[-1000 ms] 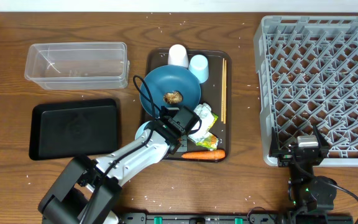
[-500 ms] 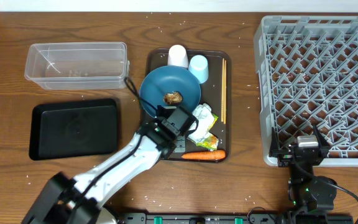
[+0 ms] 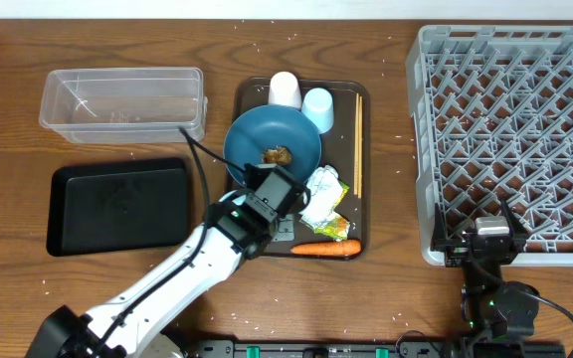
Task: Sort waste into correct bins and load items into the dishwasher rack
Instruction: 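Carry the rice bowl left over the black tray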
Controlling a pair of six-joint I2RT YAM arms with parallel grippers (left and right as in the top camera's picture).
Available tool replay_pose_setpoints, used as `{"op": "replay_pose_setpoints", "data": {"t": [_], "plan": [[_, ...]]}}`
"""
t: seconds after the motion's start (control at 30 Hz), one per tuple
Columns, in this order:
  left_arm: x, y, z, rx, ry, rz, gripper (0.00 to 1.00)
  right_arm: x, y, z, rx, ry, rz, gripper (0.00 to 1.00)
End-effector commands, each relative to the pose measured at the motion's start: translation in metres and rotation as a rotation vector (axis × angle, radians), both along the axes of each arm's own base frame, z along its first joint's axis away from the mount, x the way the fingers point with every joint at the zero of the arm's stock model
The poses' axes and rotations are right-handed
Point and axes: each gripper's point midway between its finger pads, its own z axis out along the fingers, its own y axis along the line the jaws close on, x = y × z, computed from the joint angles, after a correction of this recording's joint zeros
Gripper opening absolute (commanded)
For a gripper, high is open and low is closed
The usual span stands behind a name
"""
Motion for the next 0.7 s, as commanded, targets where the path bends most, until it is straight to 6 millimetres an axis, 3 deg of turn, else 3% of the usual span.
{"op": "replay_pose_setpoints", "data": {"t": [0.0, 0.33, 0.53, 0.67], "plan": [[0.009, 0.021, 0.01, -0.008, -0.024, 0.074, 0.06, 0.0, -0.004, 0.0, 0.003, -0.001, -0.018, 0.99], [0.035, 0.082, 0.04, -0.126, -0.072, 0.222, 0.06, 0.0, -0.004, 0.0, 0.003, -0.001, -0.018, 0.99], [0.052, 0.121, 0.045, -0.193, -0.095, 0.341, 0.06, 0.0, -0.004, 0.0, 0.003, -0.001, -0.018, 0.99], [0.066, 0.137, 0.052, -0.317, -0.115, 0.352, 0.06, 0.0, -0.004, 0.0, 0.003, -0.001, -0.018, 0.99]]}}
